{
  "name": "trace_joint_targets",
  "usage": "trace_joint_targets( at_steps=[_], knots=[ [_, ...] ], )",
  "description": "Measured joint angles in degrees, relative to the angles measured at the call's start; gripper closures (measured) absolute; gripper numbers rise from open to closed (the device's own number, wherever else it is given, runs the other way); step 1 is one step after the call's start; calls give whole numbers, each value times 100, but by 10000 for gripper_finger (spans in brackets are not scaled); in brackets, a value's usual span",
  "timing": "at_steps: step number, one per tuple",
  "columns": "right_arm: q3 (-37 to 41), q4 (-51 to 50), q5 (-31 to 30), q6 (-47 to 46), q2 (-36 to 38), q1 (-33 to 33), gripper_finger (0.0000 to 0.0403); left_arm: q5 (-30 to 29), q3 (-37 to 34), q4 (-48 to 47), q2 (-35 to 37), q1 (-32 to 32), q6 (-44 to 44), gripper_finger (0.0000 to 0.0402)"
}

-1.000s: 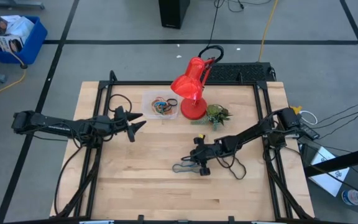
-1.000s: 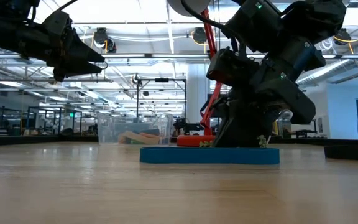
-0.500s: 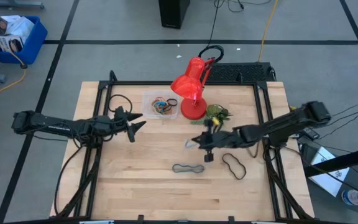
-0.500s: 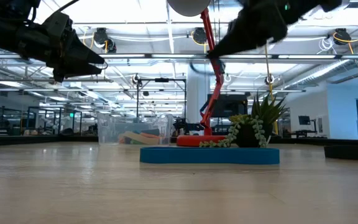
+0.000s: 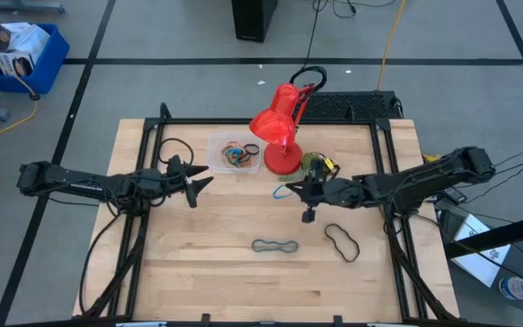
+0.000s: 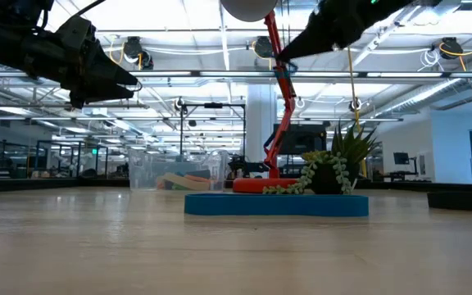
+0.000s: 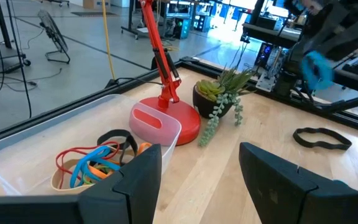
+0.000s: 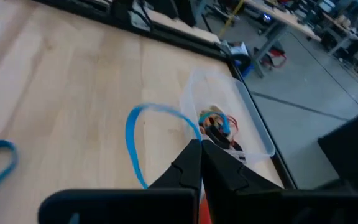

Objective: Pick and place rubber bands into bin
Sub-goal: Put the top blue rubber band into the transparent bin

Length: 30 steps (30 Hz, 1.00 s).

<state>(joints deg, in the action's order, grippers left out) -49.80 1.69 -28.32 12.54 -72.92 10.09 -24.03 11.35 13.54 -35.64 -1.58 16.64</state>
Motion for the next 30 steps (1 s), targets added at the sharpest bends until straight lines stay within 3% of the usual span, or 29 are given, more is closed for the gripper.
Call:
trace_joint_targets(
  at_steps=[2, 8, 18, 22, 30],
  knots=[
    [0, 184, 168, 4, -179, -187, 403, 0, 0, 0, 0, 0, 0, 178],
    [-4, 1580, 1505, 112, -1117, -899, 403, 0, 0, -4, 0, 0, 2, 179],
    [-23, 4373, 1704, 450, -2425, -1850, 403, -2, 0, -13, 0, 1, -64, 178],
    [-300, 4443, 2085, 167, -2845, -2078, 403, -2, 0, -11, 0, -1, -114, 178],
    [-1152, 4413, 2101, 319, -3705, -2291, 403, -2, 0, -11, 1, 0, -117, 178]
  ],
)
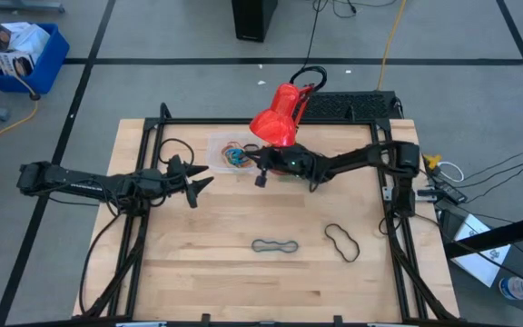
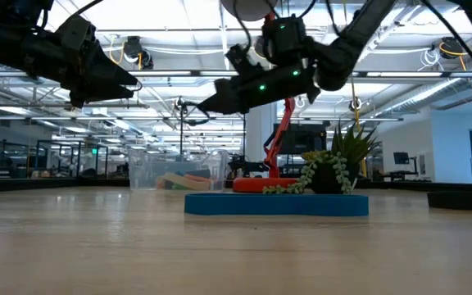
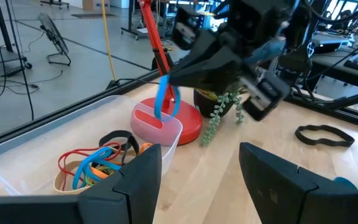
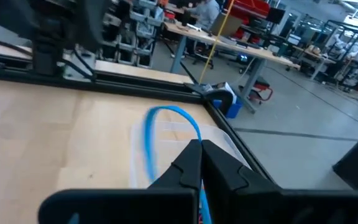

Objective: Pick and place rubber bands into bin
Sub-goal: Put the top blue rubber band into the transparent bin, then put the blue rubber band into the transparent bin

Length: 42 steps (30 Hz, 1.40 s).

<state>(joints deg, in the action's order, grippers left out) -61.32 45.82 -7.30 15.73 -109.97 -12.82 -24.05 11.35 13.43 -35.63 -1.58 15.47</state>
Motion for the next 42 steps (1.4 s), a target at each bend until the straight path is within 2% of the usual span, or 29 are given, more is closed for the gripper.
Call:
trace_joint_targets(
  at_steps=[5, 12, 20, 27, 36, 42],
  knots=[
    [-443, -298, -44, 0, -406, -196, 403, 0, 0, -5, -1, 2, -5, 178],
    [-489, -502, -340, 0, -803, -423, 403, 0, 0, -21, -1, 1, -16, 178],
    [-483, -685, -316, -1, -795, -447, 397, 0, 0, -42, -1, 1, -23, 178],
    [-483, -671, -316, -2, -785, -437, 369, -1, 0, -42, -1, 1, -35, 178],
    [-483, -695, -316, -21, -783, -411, 306, 0, 0, -40, 1, 0, -34, 178],
    [-478, -968, -309, -123, -515, -98, 287, 0, 0, -39, -1, 0, -32, 179]
  ],
)
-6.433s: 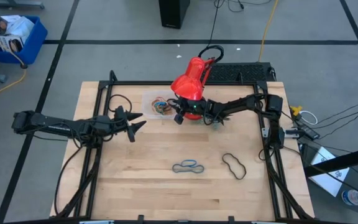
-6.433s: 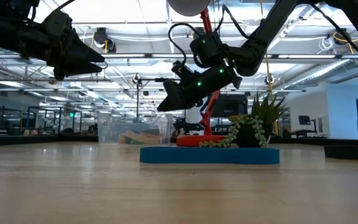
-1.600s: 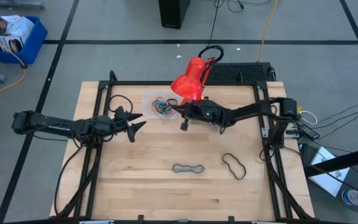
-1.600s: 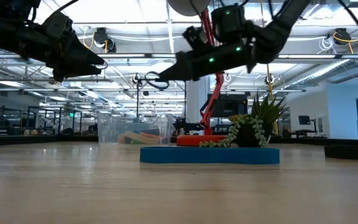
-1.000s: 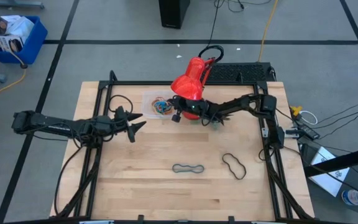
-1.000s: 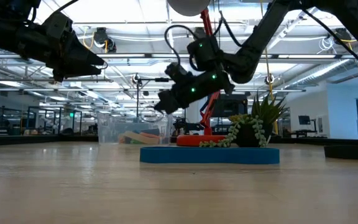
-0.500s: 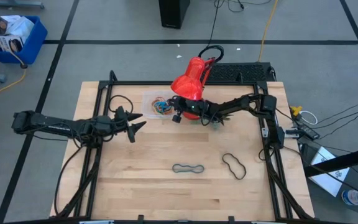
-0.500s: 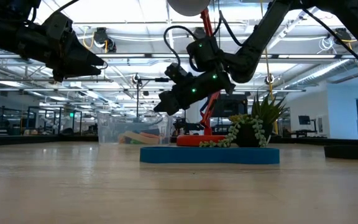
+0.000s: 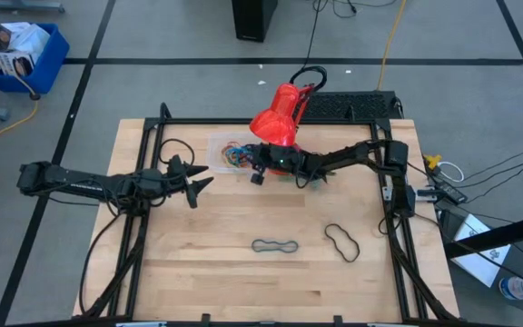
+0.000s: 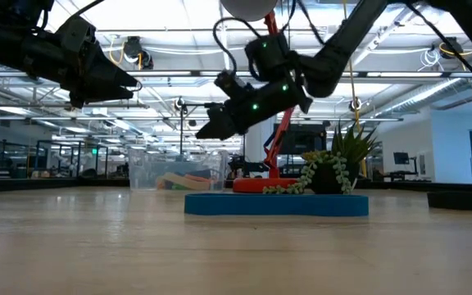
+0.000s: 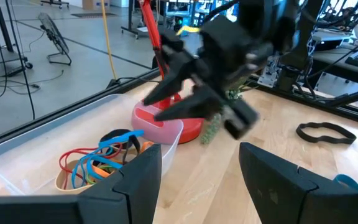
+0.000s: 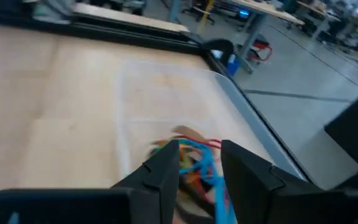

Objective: Pick and place rubber bands into bin
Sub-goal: Put the blue rubber band into the transparent bin

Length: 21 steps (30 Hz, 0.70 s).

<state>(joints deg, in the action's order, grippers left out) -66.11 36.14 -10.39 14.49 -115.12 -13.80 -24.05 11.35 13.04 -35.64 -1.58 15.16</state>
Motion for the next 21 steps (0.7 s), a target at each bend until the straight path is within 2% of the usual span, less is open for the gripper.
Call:
trace_joint_targets(
  at_steps=[4, 10, 14, 18, 21],
  knots=[
    [0, -846, 2, 308, 388, 334, 288, -1, 0, 1, 0, 1, 0, 178],
    [0, -2798, 43, 423, 1137, 913, 292, 0, 0, 2, 0, 2, 2, 179],
    [10, -3803, 398, 363, 1643, 1235, 291, 1, 0, 3, 0, -1, 2, 179],
    [392, -3984, 922, 217, 2184, 1536, 292, 2, 0, 7, 0, -1, 7, 179],
    [829, -3891, 1056, 124, 2608, 1767, 293, 4, 0, 7, 0, -1, 33, 179]
  ],
)
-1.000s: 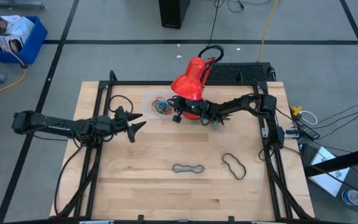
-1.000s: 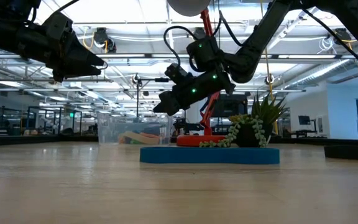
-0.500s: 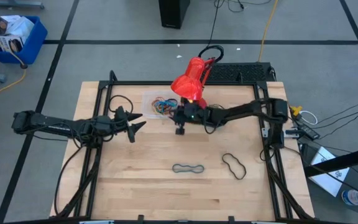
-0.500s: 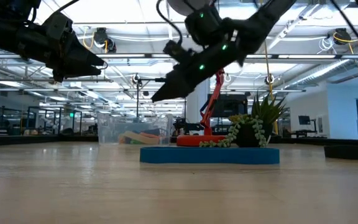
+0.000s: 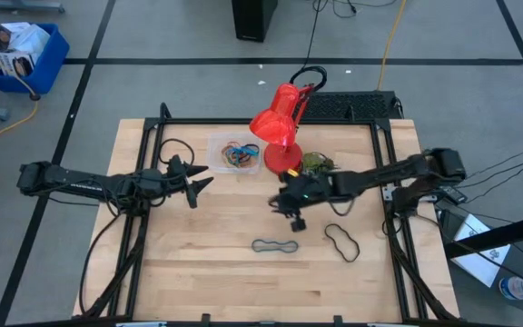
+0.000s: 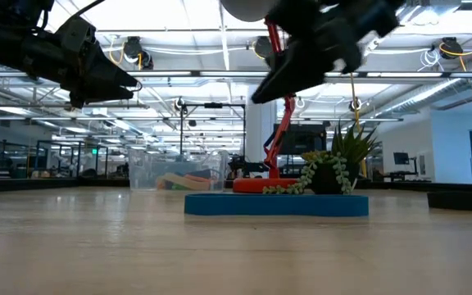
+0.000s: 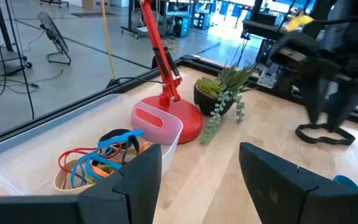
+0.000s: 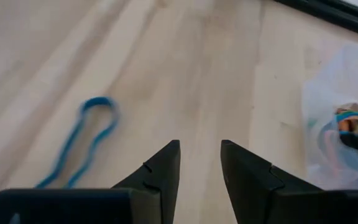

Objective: Pick and place rubber bands into bin
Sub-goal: Put the blue rubber band into the transparent bin

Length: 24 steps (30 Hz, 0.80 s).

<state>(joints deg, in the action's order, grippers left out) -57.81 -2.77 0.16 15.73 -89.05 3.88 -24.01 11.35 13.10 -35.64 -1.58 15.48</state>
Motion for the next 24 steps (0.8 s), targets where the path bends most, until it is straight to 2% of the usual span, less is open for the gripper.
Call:
trace_joint_targets(
  at_steps=[7, 13, 19, 24],
  knots=[
    [1262, 919, 0, -140, 655, 457, 294, -2, 0, 7, 0, 0, -6, 178],
    [2173, 1787, 0, -343, 739, 766, 298, -2, 0, 4, 0, 2, -4, 178],
    [2317, 2086, -4, -1069, 727, 958, 298, -2, 0, 4, 0, 1, 15, 178],
    [2128, 2096, -41, -1100, 591, 1177, 298, 0, 0, 4, 1, 0, 69, 179]
  ],
)
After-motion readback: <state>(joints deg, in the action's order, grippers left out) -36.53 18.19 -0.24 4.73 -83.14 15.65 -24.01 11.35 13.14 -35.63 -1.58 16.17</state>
